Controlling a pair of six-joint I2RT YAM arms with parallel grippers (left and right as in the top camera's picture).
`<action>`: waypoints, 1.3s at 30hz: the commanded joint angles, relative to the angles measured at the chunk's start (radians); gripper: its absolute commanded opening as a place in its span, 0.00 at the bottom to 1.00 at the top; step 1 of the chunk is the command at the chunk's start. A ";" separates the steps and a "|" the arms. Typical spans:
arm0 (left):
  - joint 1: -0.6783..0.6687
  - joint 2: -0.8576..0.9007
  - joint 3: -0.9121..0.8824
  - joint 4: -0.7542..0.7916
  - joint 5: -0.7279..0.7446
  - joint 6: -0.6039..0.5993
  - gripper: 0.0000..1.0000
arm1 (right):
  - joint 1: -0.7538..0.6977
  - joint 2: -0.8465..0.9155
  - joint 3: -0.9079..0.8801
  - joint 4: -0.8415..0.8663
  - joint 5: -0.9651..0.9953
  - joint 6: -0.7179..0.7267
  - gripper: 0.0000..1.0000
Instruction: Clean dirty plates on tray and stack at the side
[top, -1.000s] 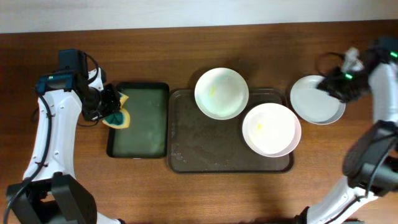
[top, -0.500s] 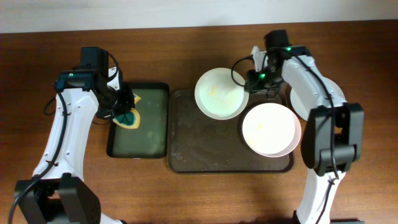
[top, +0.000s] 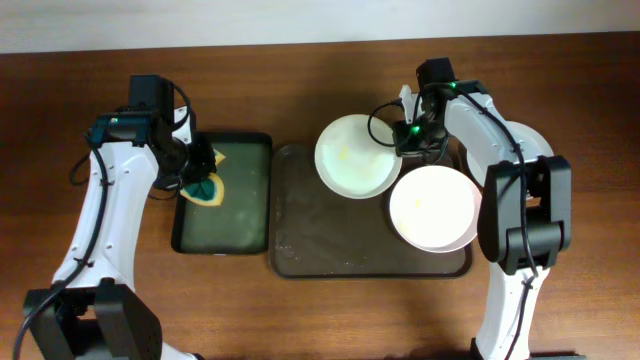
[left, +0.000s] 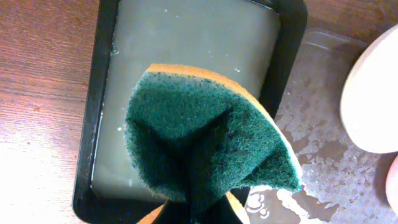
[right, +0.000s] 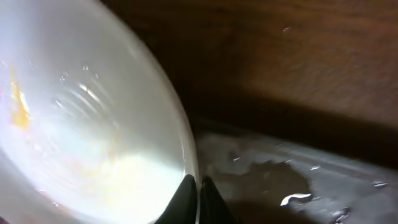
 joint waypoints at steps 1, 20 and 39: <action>-0.003 -0.034 0.023 0.005 -0.007 0.016 0.00 | 0.005 -0.011 -0.013 -0.049 -0.129 0.034 0.04; -0.245 0.016 0.023 0.142 -0.008 -0.079 0.00 | 0.183 -0.033 -0.011 -0.335 -0.059 0.205 0.24; -0.397 0.288 0.023 0.245 -0.007 -0.144 0.00 | 0.168 -0.038 -0.006 -0.320 -0.059 0.143 0.34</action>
